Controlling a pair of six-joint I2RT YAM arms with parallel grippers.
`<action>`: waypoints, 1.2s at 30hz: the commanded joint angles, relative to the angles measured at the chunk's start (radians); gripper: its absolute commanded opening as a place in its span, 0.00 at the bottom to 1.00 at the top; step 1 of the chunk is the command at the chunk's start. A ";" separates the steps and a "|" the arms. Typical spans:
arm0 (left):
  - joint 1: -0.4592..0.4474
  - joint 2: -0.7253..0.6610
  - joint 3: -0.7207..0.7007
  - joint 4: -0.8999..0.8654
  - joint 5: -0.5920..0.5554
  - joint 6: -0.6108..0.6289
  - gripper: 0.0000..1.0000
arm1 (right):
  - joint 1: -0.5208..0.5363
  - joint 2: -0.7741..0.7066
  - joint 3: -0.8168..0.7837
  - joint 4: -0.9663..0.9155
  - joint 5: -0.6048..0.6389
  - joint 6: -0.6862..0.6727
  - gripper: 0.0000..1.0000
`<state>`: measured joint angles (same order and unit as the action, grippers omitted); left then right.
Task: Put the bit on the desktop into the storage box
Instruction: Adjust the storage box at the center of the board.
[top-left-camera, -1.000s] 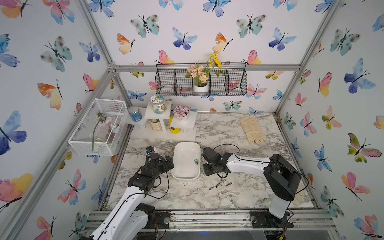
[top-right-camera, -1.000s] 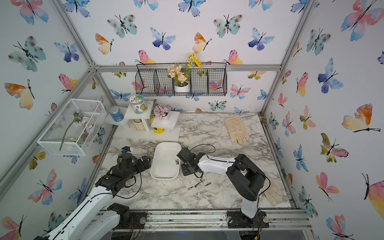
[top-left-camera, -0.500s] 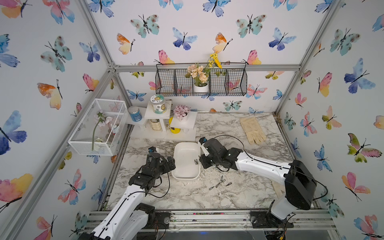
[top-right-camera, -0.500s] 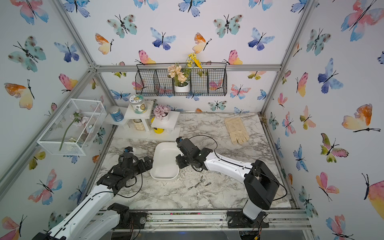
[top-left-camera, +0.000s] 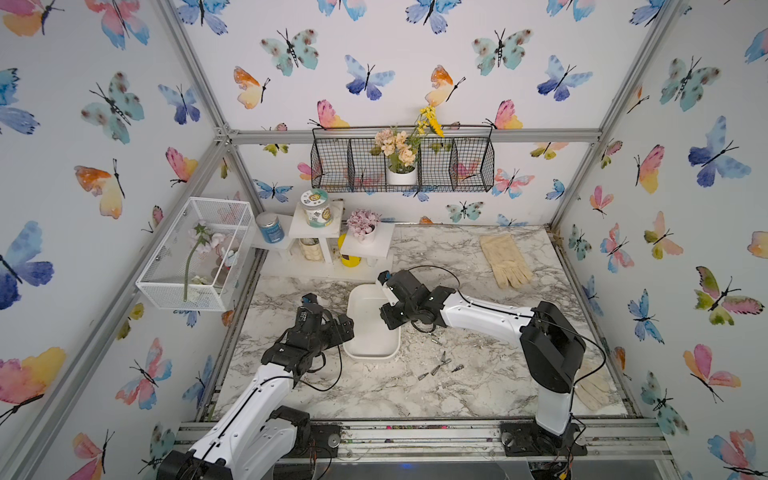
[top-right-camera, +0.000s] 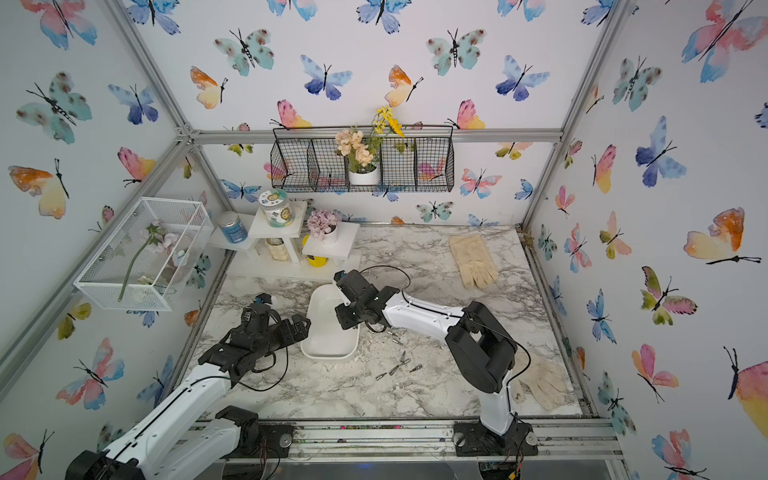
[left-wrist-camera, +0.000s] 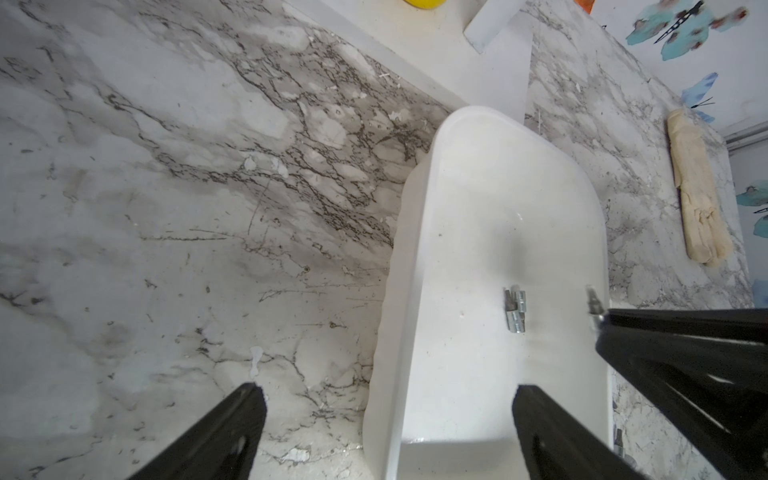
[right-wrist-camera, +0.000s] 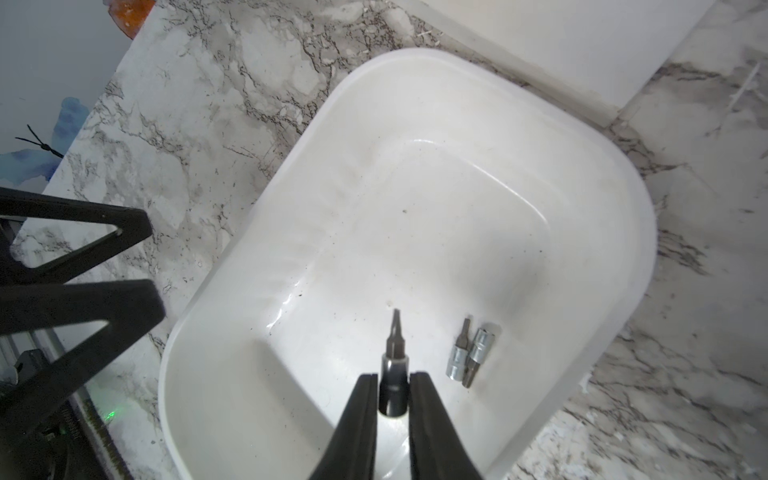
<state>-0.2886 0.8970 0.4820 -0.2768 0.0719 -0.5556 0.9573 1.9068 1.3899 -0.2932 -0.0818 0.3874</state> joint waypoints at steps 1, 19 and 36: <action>0.005 0.000 0.008 0.019 0.034 0.019 0.98 | 0.006 -0.003 0.028 -0.018 0.030 0.004 0.32; 0.005 0.044 -0.006 0.055 0.118 0.038 0.97 | -0.019 -0.135 -0.039 -0.107 0.237 -0.011 0.46; -0.018 0.275 0.064 0.208 0.229 0.074 0.90 | -0.026 -0.420 -0.381 -0.128 0.296 0.097 0.51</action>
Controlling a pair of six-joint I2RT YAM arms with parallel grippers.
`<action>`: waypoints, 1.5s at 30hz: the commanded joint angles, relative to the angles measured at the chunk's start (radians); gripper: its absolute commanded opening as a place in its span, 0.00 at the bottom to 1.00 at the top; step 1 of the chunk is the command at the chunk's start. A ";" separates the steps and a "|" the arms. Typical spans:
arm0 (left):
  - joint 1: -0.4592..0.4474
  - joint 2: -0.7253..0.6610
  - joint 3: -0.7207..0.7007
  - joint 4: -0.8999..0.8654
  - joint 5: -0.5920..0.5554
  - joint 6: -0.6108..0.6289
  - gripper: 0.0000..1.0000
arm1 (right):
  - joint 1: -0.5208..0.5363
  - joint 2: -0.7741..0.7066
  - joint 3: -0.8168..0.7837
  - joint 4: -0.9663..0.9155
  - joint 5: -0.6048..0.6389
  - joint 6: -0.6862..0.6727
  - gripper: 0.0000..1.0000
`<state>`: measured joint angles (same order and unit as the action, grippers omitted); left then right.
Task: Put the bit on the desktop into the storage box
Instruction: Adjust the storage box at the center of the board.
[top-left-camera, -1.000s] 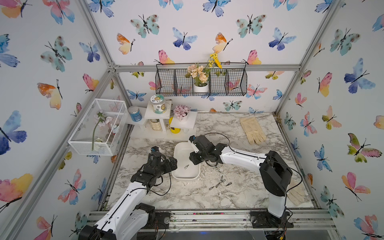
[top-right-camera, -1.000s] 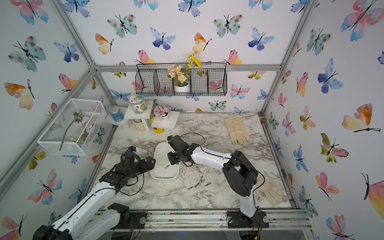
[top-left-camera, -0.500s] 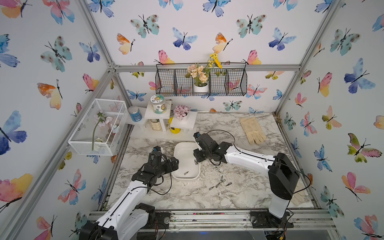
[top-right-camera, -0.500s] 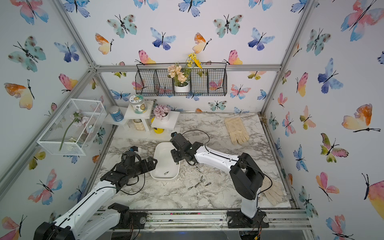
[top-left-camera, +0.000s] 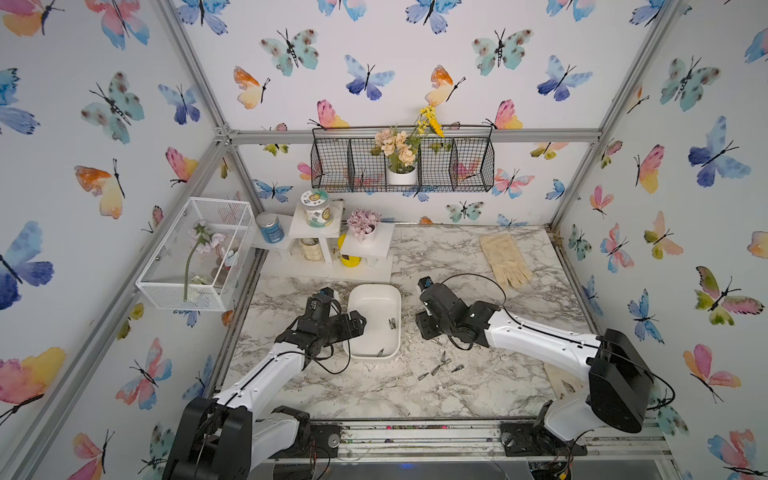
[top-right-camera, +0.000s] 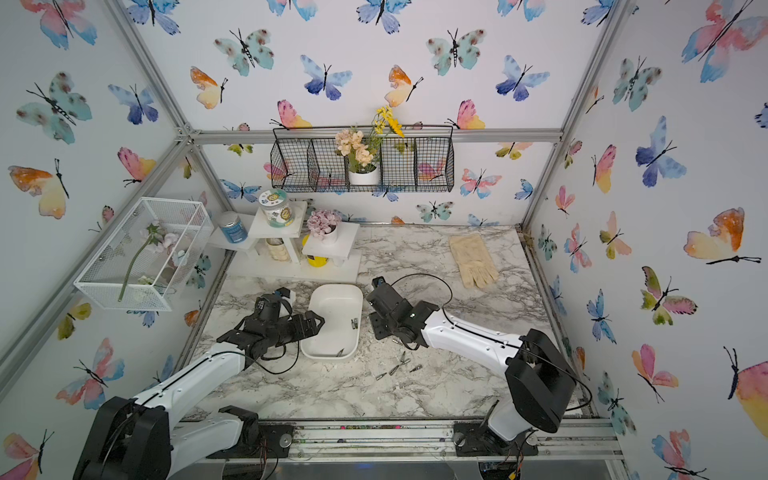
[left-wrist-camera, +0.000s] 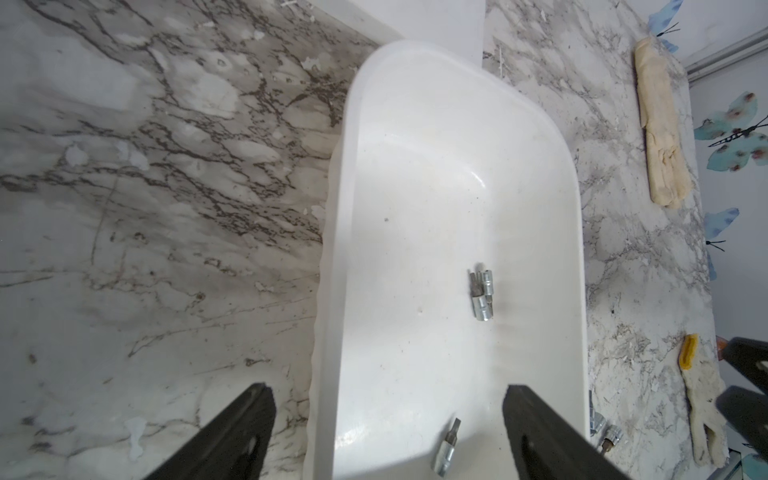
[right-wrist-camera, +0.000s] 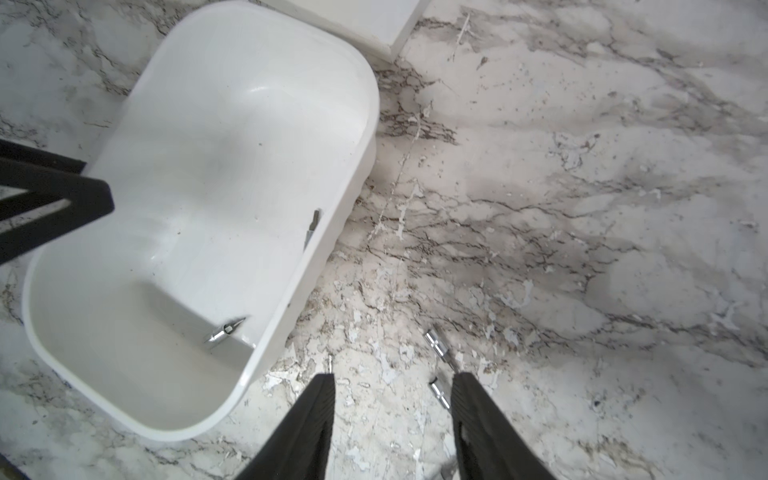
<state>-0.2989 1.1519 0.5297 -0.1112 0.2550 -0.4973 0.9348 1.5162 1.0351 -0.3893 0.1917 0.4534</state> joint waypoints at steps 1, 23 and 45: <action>-0.011 0.028 0.021 0.048 0.049 0.013 0.90 | -0.004 -0.031 -0.032 -0.043 0.016 0.033 0.51; -0.076 0.178 0.137 0.111 0.064 0.016 0.89 | -0.006 -0.041 -0.104 -0.081 0.020 0.074 0.53; -0.193 0.470 0.401 0.147 0.103 0.038 0.89 | -0.303 0.216 0.185 0.058 -0.197 -0.206 0.54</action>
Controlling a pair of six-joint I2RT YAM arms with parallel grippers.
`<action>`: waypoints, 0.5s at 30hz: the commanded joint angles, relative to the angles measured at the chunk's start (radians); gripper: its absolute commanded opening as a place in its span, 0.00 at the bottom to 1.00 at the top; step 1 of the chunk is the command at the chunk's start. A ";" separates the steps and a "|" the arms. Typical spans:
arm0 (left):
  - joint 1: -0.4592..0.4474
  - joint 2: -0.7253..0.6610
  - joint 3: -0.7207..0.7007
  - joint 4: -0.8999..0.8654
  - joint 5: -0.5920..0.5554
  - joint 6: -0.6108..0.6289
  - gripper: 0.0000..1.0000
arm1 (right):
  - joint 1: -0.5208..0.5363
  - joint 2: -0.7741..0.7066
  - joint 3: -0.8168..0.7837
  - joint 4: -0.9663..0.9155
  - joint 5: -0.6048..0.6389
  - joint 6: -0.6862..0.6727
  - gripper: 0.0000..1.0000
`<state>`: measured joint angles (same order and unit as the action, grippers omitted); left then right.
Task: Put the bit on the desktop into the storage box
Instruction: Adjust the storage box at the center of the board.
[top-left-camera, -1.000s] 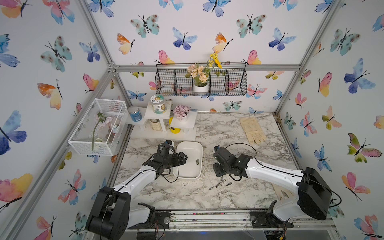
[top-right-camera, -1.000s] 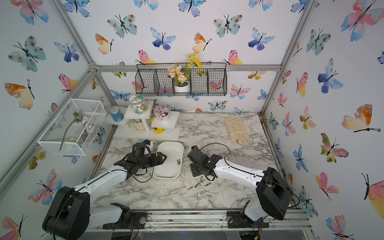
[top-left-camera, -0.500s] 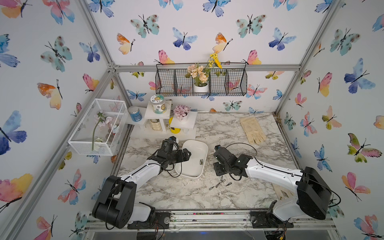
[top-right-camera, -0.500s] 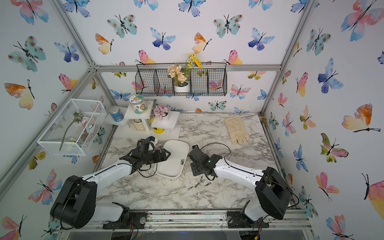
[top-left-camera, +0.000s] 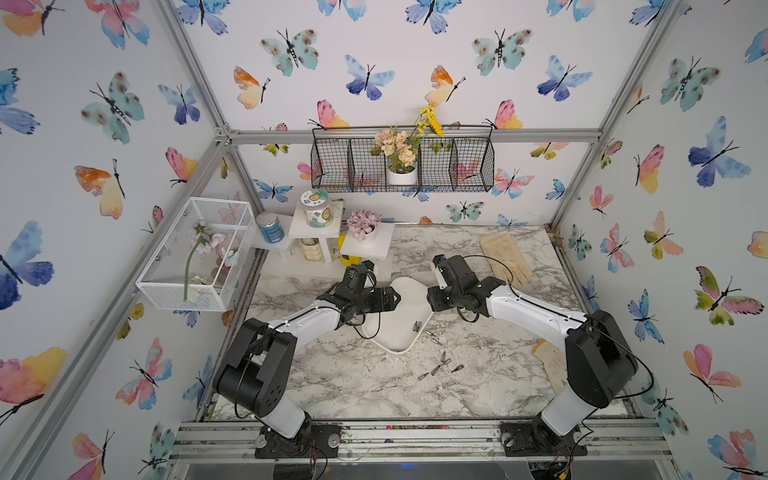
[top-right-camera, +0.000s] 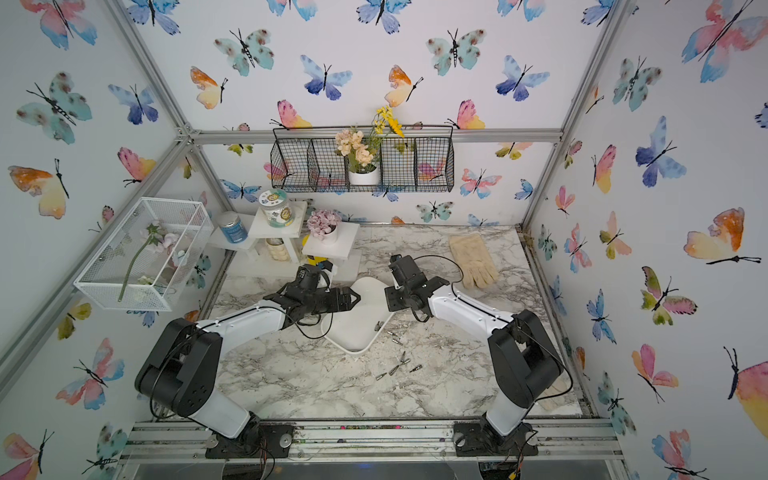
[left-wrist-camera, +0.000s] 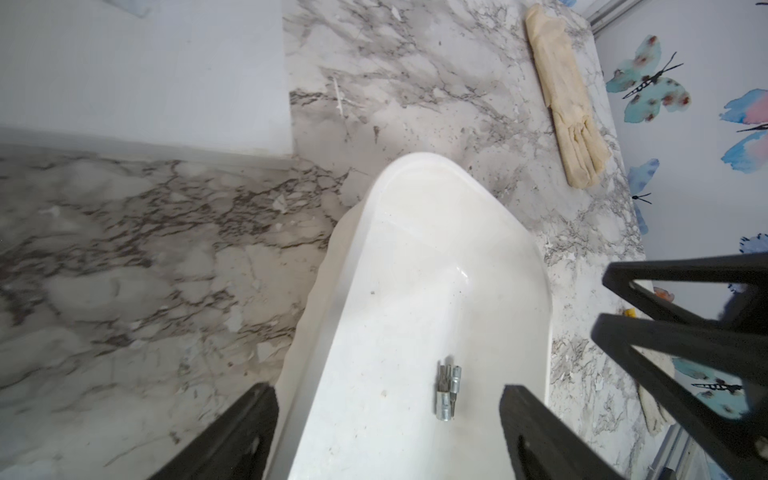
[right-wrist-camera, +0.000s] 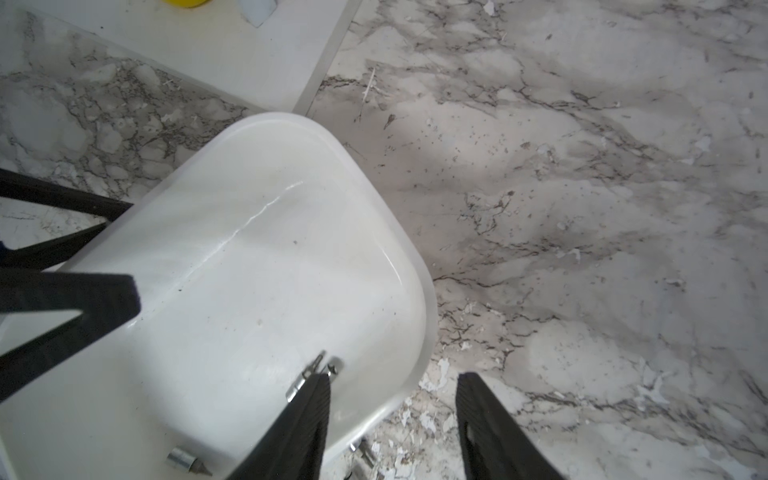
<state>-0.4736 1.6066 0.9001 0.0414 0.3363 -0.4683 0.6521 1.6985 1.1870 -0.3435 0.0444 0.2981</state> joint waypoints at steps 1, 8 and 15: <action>-0.019 0.008 0.033 -0.011 -0.002 -0.002 0.90 | -0.028 0.053 0.043 0.011 -0.048 -0.060 0.54; -0.016 -0.111 0.020 -0.091 -0.163 -0.020 0.96 | -0.067 0.144 0.108 0.001 -0.044 -0.099 0.53; 0.000 -0.235 -0.029 -0.149 -0.201 -0.020 0.97 | -0.075 0.205 0.163 -0.003 -0.113 -0.122 0.42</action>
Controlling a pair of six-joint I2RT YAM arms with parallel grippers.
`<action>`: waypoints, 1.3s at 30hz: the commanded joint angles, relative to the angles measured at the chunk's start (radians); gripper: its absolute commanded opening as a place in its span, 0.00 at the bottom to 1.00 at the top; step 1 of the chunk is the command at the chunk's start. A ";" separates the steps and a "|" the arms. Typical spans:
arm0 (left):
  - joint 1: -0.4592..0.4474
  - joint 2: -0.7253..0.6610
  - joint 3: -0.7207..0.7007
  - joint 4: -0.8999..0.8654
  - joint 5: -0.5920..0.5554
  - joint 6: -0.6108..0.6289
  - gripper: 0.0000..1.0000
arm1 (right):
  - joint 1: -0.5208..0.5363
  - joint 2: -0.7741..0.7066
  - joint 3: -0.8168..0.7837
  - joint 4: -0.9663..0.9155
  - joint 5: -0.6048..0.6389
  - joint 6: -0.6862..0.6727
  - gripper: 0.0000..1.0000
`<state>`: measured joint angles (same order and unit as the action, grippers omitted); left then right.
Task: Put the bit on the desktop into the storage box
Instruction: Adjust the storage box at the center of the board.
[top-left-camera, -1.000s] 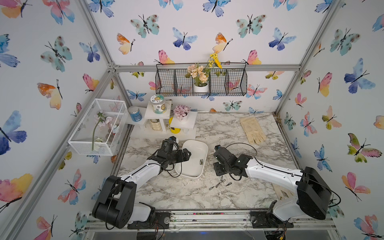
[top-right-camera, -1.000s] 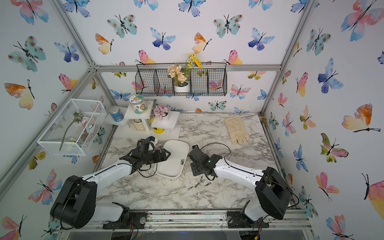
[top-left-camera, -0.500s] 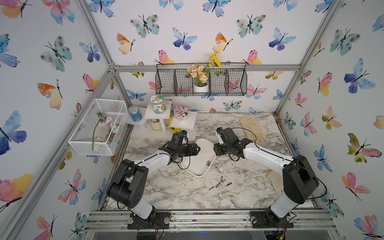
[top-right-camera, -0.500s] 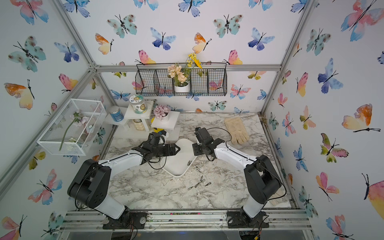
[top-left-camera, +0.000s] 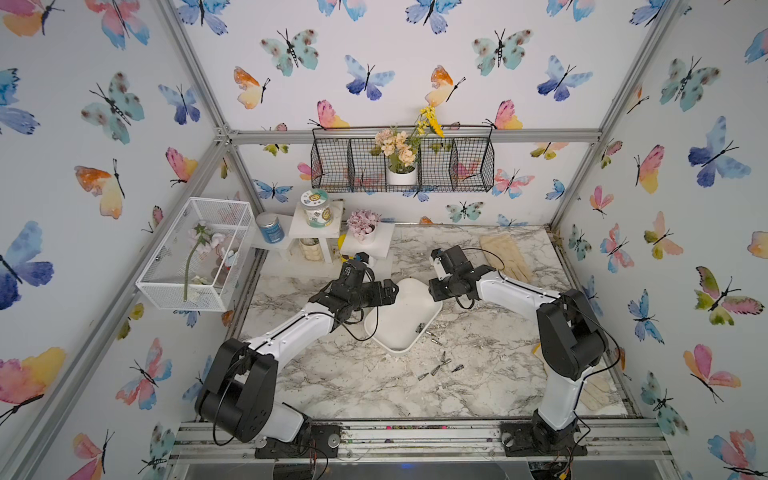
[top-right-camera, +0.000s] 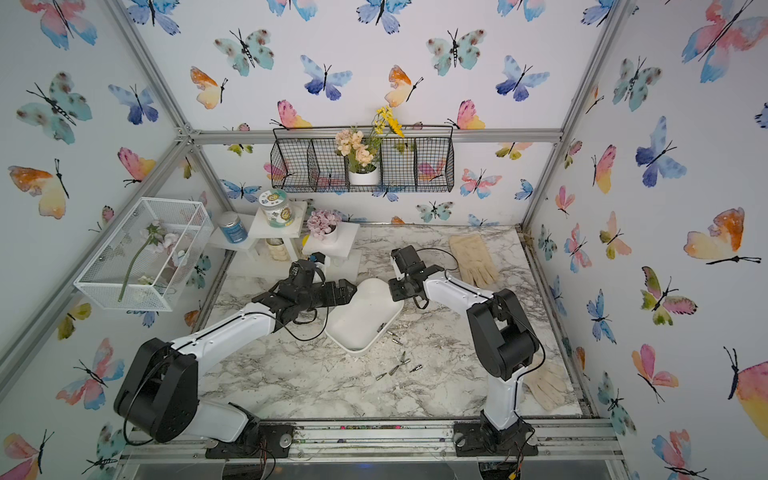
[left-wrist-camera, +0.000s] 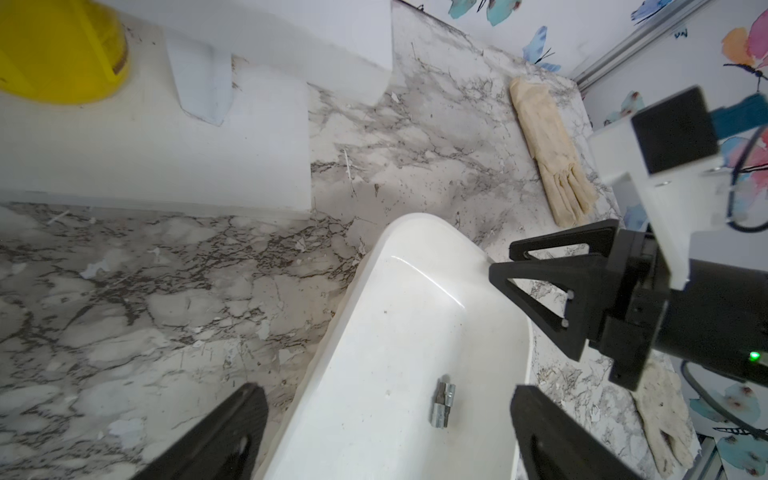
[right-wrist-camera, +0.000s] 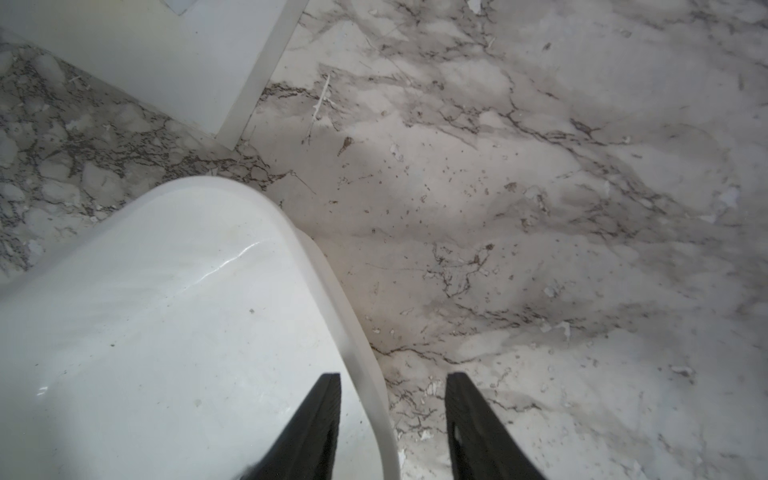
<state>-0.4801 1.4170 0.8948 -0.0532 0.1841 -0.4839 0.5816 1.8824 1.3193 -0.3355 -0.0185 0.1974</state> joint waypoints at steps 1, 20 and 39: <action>0.005 -0.067 -0.039 -0.060 -0.050 -0.008 0.97 | -0.005 0.029 0.037 -0.013 -0.052 -0.022 0.40; 0.005 -0.368 -0.262 -0.183 -0.114 -0.045 0.97 | -0.010 0.066 0.046 -0.005 -0.040 -0.003 0.14; 0.005 -0.437 -0.284 -0.217 -0.127 -0.064 0.97 | -0.027 -0.088 -0.084 0.007 0.019 0.080 0.26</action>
<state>-0.4789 1.0050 0.6109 -0.2481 0.0906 -0.5426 0.5594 1.8400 1.2434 -0.3248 -0.0231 0.2569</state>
